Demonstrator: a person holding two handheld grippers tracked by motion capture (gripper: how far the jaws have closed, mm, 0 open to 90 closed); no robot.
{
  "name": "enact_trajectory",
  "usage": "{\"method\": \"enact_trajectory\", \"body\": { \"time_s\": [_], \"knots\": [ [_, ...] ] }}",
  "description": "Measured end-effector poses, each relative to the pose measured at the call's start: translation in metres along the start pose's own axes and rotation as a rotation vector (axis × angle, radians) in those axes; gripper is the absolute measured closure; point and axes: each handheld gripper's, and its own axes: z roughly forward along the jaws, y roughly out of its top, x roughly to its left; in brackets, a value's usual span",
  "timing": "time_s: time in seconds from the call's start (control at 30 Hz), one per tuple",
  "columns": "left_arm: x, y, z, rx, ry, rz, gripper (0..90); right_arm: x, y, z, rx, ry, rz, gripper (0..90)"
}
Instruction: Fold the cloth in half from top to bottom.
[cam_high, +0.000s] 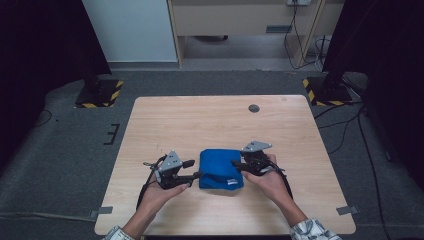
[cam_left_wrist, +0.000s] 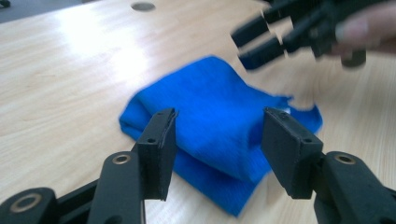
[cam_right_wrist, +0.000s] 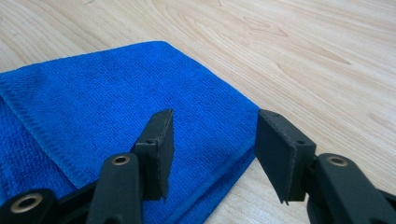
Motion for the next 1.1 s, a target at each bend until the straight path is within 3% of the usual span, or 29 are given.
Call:
{"method": "enact_trajectory", "body": {
  "time_s": [0.13, 0.3, 0.43, 0.67, 0.93, 1.1],
  "knots": [
    [0.009, 0.006, 0.003, -0.015, 0.023, -0.009, 45.6, 0.004, -0.001, -0.002, 0.003, 0.011, -0.017, 47.5],
    [0.018, 0.011, 0.024, 0.009, 0.063, -0.012, 45.9, 0.008, 0.001, 0.006, 0.008, 0.007, -0.021, 47.0],
    [0.016, 0.005, 0.036, 0.039, 0.076, 0.007, 44.9, 0.012, -0.002, 0.010, 0.036, 0.009, -0.038, 44.9],
    [0.017, -0.007, 0.040, 0.065, 0.072, -0.026, 42.4, 0.016, -0.008, 0.003, 0.022, 0.034, -0.031, 50.2],
    [-0.002, -0.022, 0.047, 0.155, 0.069, 0.059, 32.1, 0.023, -0.030, 0.004, 0.089, 0.041, -0.061, 46.6],
    [-0.006, -0.030, 0.050, 0.193, 0.092, 0.081, 25.7, 0.026, -0.038, -0.002, 0.104, 0.035, -0.082, 44.3]
  ]
}}
